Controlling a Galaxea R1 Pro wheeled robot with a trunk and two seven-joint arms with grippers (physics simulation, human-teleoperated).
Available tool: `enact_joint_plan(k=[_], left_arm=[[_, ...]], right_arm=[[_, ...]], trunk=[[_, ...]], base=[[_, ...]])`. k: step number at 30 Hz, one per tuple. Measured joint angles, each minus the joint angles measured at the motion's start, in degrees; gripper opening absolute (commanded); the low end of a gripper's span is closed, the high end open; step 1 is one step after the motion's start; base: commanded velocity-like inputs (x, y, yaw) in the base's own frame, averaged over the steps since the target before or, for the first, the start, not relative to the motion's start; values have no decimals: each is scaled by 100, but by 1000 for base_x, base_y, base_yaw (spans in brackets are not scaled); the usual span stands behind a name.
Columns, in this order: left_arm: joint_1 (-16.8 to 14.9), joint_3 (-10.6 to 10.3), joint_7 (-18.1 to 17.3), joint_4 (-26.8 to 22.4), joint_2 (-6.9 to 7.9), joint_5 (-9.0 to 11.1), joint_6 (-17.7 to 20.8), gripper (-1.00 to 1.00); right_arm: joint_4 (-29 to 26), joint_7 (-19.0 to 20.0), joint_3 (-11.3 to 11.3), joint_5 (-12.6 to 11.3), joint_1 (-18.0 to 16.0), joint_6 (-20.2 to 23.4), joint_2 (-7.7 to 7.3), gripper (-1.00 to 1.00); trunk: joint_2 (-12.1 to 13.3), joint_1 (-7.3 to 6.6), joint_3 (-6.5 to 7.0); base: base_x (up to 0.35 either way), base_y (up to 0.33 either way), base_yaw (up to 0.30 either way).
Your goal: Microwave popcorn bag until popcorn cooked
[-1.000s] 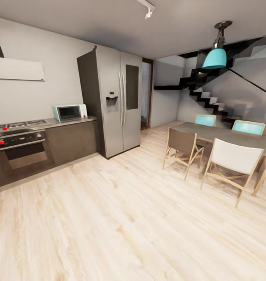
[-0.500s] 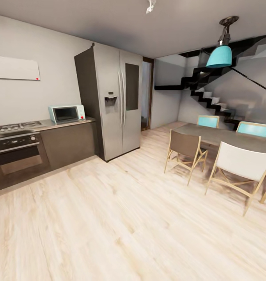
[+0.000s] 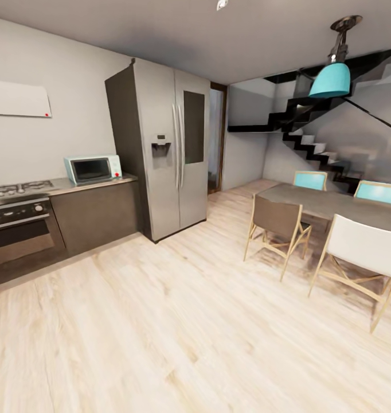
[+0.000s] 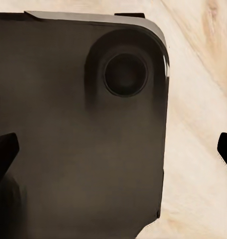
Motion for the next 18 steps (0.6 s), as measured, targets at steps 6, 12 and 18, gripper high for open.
enact_joint_plan(k=[6,12,18], left_arm=[[0,-1,-1,1,0,0,0,100],[0,1,-1,0,7,-1,-7,100],[0,-1,-1,0,9,0,-1,100]], right_arm=[[4,67,40,55,0,-2,-2,100],[4,68,43,36,0,-4,-12,100],[4,69,43,38,0,-7,-11,100]], trunk=[[0,0,0],[0,0,0],[0,0,0]], base=[[322,0,0],[322,0,0],[322,0,0]])
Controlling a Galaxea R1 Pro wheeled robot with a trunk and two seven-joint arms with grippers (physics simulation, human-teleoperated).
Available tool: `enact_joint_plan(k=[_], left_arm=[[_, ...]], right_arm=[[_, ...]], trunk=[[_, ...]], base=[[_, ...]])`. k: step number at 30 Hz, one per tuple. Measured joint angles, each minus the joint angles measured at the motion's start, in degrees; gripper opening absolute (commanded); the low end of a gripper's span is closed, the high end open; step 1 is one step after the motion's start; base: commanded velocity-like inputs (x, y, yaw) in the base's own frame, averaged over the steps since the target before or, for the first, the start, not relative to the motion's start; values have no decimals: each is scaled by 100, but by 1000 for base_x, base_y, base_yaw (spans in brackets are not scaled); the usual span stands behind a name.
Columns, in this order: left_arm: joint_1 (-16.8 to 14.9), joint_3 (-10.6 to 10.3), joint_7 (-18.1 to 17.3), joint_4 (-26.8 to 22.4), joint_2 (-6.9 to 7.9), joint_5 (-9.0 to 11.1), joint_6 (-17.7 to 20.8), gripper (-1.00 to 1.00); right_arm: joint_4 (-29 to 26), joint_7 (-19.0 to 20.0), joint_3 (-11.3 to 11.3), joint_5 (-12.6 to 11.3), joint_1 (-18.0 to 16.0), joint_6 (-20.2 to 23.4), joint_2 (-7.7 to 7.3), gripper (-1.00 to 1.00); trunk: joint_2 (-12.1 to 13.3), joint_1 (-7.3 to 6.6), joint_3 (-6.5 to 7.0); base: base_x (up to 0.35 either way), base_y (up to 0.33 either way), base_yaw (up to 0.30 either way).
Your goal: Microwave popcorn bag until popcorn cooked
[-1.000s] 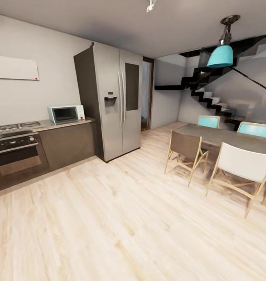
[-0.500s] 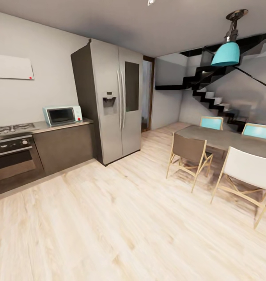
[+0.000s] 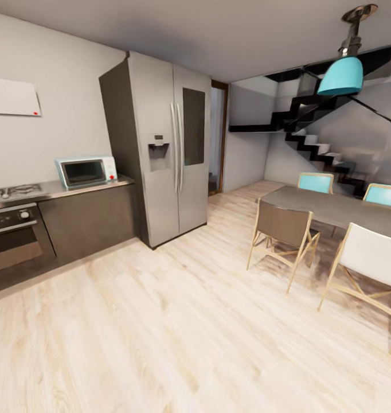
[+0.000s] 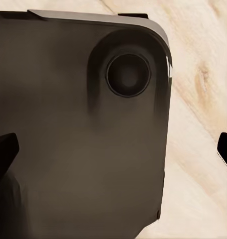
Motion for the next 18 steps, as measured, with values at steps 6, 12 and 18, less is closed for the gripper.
enact_joint_plan(k=[6,12,18], left_arm=[[0,0,0,0,0,0,1,100],[0,0,0,0,0,0,1,100],[0,-5,0,0,0,0,1,100]], right_arm=[[0,-1,0,0,0,1,0,100],[0,-1,0,0,0,-4,0,100],[0,-1,0,1,0,-3,0,100]], trunk=[[0,0,0],[0,0,0],[0,0,0]], base=[[322,70,0],[322,96,0],[322,97,0]])
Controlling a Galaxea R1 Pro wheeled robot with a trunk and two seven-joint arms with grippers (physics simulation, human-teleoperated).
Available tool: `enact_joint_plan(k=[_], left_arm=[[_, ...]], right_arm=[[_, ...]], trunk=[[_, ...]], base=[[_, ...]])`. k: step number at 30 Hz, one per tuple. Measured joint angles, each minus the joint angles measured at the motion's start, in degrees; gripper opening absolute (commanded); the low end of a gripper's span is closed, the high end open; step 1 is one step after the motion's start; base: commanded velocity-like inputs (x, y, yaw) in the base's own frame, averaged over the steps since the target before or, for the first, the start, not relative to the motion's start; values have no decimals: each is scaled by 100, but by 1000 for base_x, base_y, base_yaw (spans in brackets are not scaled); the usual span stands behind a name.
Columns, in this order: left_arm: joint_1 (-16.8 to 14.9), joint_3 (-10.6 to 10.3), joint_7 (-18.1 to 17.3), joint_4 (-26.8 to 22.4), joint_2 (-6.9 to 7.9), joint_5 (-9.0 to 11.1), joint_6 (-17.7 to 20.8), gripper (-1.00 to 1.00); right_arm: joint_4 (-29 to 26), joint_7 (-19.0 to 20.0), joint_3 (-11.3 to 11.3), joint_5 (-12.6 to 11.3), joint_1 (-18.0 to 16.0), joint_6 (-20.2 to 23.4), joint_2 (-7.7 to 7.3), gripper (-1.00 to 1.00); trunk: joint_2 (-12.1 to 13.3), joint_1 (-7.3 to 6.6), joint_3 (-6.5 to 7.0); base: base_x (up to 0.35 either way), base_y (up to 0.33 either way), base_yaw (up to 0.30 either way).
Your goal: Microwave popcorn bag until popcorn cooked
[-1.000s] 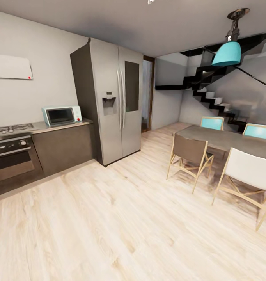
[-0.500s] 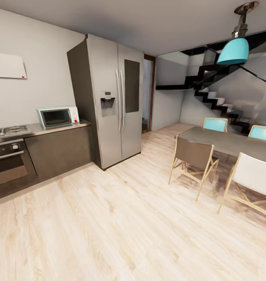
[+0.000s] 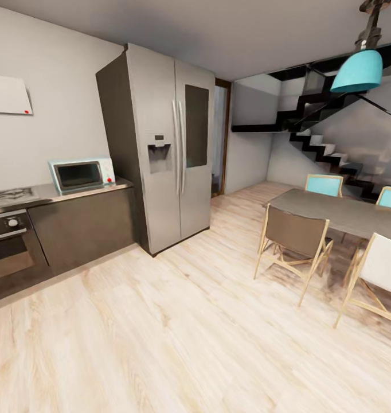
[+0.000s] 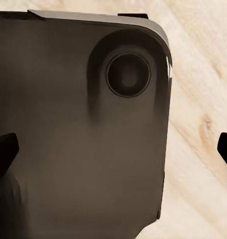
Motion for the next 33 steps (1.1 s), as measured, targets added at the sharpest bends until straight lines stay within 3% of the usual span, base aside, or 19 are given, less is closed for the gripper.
enact_joint_plan(k=[20,33], left_arm=[[0,-3,0,9,0,0,8,100],[0,-3,0,8,0,0,4,100]], right_arm=[[0,-56,15,61,0,-3,-63,100],[0,-56,7,39,0,5,-29,100]], trunk=[[0,0,0],[0,0,0]], base=[[322,97,0],[322,71,0]])
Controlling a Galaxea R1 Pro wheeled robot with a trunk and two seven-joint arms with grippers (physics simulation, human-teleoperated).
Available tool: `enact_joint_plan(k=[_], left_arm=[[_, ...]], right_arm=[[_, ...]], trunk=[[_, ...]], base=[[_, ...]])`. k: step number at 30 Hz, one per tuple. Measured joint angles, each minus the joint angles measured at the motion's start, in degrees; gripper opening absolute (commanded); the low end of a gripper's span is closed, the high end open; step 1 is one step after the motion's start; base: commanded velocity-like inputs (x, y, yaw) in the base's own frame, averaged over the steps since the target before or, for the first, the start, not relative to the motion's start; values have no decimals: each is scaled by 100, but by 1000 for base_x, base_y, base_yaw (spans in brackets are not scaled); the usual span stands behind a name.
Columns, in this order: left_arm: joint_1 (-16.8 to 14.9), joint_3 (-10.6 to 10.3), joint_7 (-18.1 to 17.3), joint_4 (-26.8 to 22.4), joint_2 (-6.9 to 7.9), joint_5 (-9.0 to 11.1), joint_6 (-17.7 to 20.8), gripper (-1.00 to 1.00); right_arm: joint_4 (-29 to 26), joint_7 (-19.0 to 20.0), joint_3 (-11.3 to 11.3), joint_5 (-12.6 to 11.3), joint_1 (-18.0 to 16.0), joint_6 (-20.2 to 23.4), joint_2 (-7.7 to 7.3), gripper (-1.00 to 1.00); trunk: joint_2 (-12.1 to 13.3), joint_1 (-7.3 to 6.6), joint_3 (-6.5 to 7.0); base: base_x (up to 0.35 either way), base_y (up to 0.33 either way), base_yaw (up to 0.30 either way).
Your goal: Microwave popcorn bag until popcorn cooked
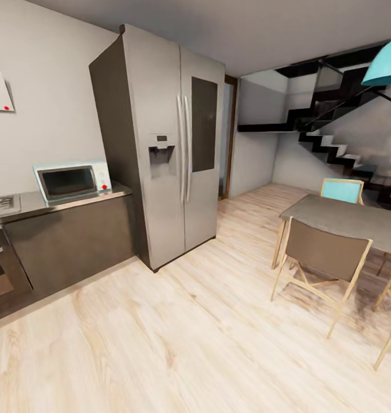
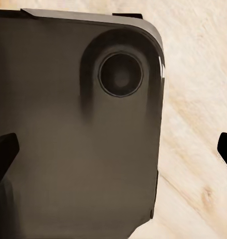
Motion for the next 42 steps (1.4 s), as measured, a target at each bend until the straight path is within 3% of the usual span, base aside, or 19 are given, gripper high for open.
enact_joint_plan(k=[42], left_arm=[[0,8,0,-3,-8,-4,-4,100]], right_arm=[[0,-2,0,6,0,-8,-12,100]], trunk=[[0,0,0]], base=[[322,0,0]])
